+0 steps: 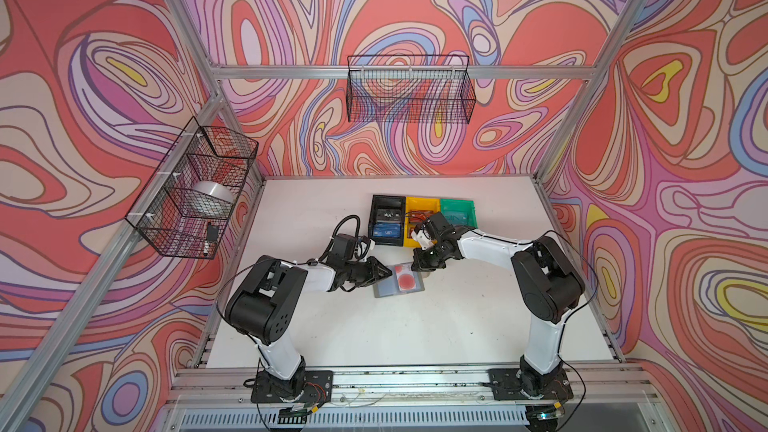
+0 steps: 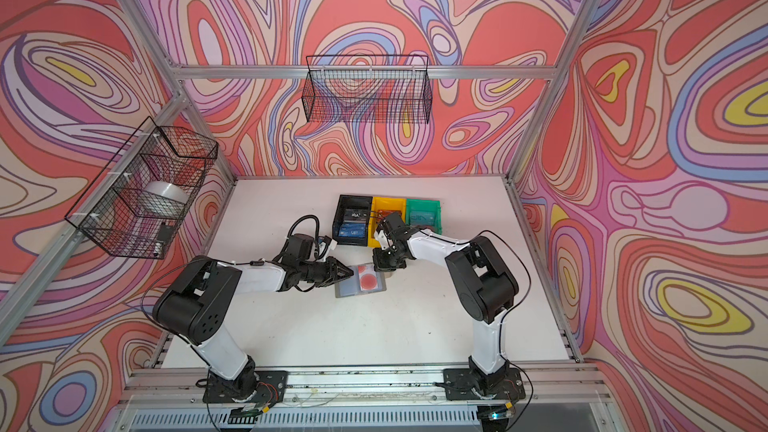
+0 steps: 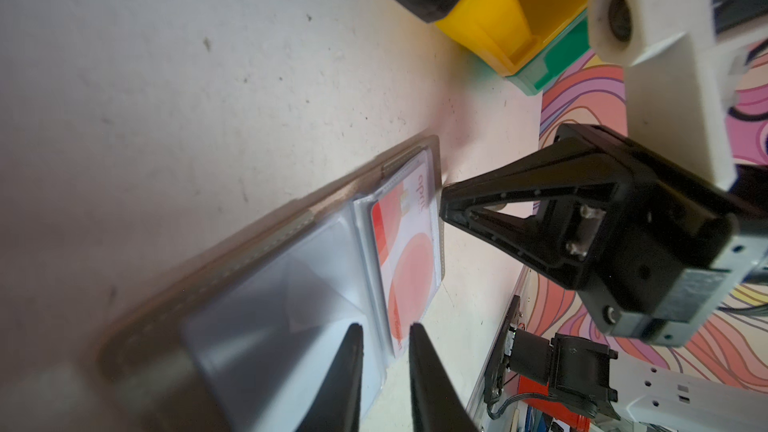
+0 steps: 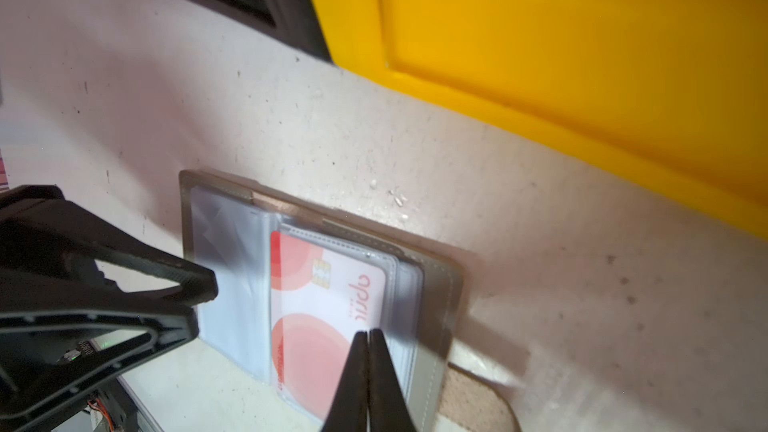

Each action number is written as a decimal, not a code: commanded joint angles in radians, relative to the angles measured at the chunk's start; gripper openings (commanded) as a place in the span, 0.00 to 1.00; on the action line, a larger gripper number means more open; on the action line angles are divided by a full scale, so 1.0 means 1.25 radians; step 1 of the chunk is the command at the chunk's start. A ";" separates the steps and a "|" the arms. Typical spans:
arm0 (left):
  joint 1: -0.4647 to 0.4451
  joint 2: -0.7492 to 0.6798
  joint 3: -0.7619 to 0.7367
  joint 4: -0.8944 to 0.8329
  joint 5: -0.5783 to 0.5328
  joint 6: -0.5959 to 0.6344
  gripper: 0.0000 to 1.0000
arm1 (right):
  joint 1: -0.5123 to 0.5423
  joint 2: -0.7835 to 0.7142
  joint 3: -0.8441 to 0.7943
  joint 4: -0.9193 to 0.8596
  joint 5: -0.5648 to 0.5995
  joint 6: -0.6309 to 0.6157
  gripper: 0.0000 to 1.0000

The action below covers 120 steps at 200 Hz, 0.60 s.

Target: Take the credit cards out of the card holder

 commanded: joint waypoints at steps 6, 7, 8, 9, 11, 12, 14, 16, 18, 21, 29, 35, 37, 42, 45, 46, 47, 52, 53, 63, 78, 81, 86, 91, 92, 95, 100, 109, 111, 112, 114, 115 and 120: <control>-0.007 0.014 0.015 0.028 0.005 -0.009 0.24 | 0.001 0.013 -0.014 -0.012 0.020 -0.009 0.05; -0.007 0.014 0.015 0.028 0.005 -0.009 0.24 | 0.001 0.014 -0.014 -0.013 0.020 -0.010 0.05; -0.008 0.015 0.015 0.028 0.005 -0.009 0.24 | 0.002 0.015 -0.014 -0.013 0.020 -0.010 0.05; -0.008 0.015 0.015 0.029 0.005 -0.009 0.24 | 0.002 0.016 -0.014 -0.013 0.021 -0.010 0.05; -0.009 0.017 0.016 0.029 0.005 -0.009 0.24 | 0.001 0.016 -0.014 -0.014 0.021 -0.011 0.05; -0.010 0.018 0.016 0.030 0.005 -0.009 0.24 | 0.002 0.017 -0.015 -0.014 0.021 -0.011 0.05; -0.010 0.019 0.016 0.030 0.005 -0.009 0.24 | 0.002 0.017 -0.015 -0.014 0.021 -0.010 0.05; -0.011 0.020 0.017 0.031 0.005 -0.009 0.24 | 0.001 0.018 -0.015 -0.014 0.020 -0.010 0.05; -0.012 0.021 0.018 0.031 0.005 -0.010 0.24 | 0.001 0.019 -0.015 -0.014 0.019 -0.009 0.05; -0.012 0.023 0.018 0.032 0.005 -0.010 0.24 | 0.002 0.022 -0.015 -0.013 0.018 -0.010 0.05; -0.017 0.028 0.020 0.036 0.005 -0.012 0.24 | 0.001 0.027 -0.017 -0.010 0.012 -0.008 0.05; -0.020 0.031 0.021 0.038 0.004 -0.013 0.24 | 0.001 0.030 -0.019 -0.006 0.005 -0.007 0.04; -0.020 0.032 0.021 0.038 0.004 -0.013 0.24 | 0.002 0.030 -0.020 -0.004 0.003 -0.007 0.05; -0.021 0.034 0.022 0.038 0.002 -0.014 0.24 | 0.002 0.032 -0.023 0.000 -0.002 -0.006 0.04; -0.022 0.034 0.021 0.040 0.000 -0.014 0.24 | 0.003 0.032 -0.025 0.003 -0.004 -0.004 0.04; -0.023 0.034 0.021 0.040 0.000 -0.014 0.24 | 0.003 0.032 -0.025 0.004 -0.004 -0.003 0.04; -0.023 0.035 0.021 0.039 -0.001 -0.014 0.24 | 0.003 0.032 -0.026 0.005 -0.005 -0.002 0.04; -0.024 0.035 0.021 0.039 -0.002 -0.014 0.24 | 0.002 0.033 -0.028 0.008 -0.006 0.000 0.04; -0.024 0.035 0.022 0.039 -0.002 -0.013 0.24 | 0.002 0.033 -0.028 0.009 -0.007 0.000 0.04; -0.025 0.036 0.020 0.039 -0.004 -0.013 0.24 | 0.002 0.037 -0.031 0.014 -0.012 0.002 0.04; -0.026 0.035 0.017 0.040 -0.008 -0.013 0.24 | 0.004 0.042 -0.032 0.017 -0.014 0.004 0.04; -0.026 0.035 0.017 0.040 -0.008 -0.013 0.24 | 0.004 0.042 -0.033 0.017 -0.014 0.004 0.04; -0.026 0.035 0.017 0.039 -0.009 -0.012 0.24 | 0.004 0.045 -0.032 0.019 -0.015 0.003 0.04; -0.026 0.035 0.015 0.038 -0.009 -0.012 0.24 | 0.005 0.046 -0.032 0.019 -0.017 0.004 0.04; -0.026 0.035 0.015 0.038 -0.010 -0.012 0.24 | 0.006 0.046 -0.032 0.020 -0.017 0.004 0.04; -0.025 0.035 0.015 0.037 -0.010 -0.011 0.24 | 0.007 0.046 -0.033 0.020 -0.019 0.004 0.04; -0.025 0.035 0.014 0.038 -0.010 -0.011 0.24 | 0.008 0.047 -0.032 0.022 -0.020 0.005 0.04; -0.026 0.035 0.013 0.038 -0.012 -0.010 0.24 | 0.008 0.049 -0.032 0.023 -0.019 0.007 0.04; -0.025 0.036 0.013 0.038 -0.012 -0.010 0.24 | 0.008 0.049 -0.032 0.023 -0.020 0.007 0.04; -0.025 0.036 0.013 0.038 -0.013 -0.010 0.24 | 0.009 0.048 -0.032 0.023 -0.020 0.007 0.04; -0.026 0.036 0.014 0.037 -0.012 -0.010 0.24 | 0.009 0.049 -0.033 0.023 -0.020 0.008 0.04; -0.026 0.037 0.013 0.037 -0.012 -0.009 0.24 | 0.009 0.049 -0.033 0.023 -0.019 0.007 0.04; -0.026 0.037 0.014 0.036 -0.013 -0.009 0.24 | 0.009 0.050 -0.033 0.023 -0.019 0.008 0.04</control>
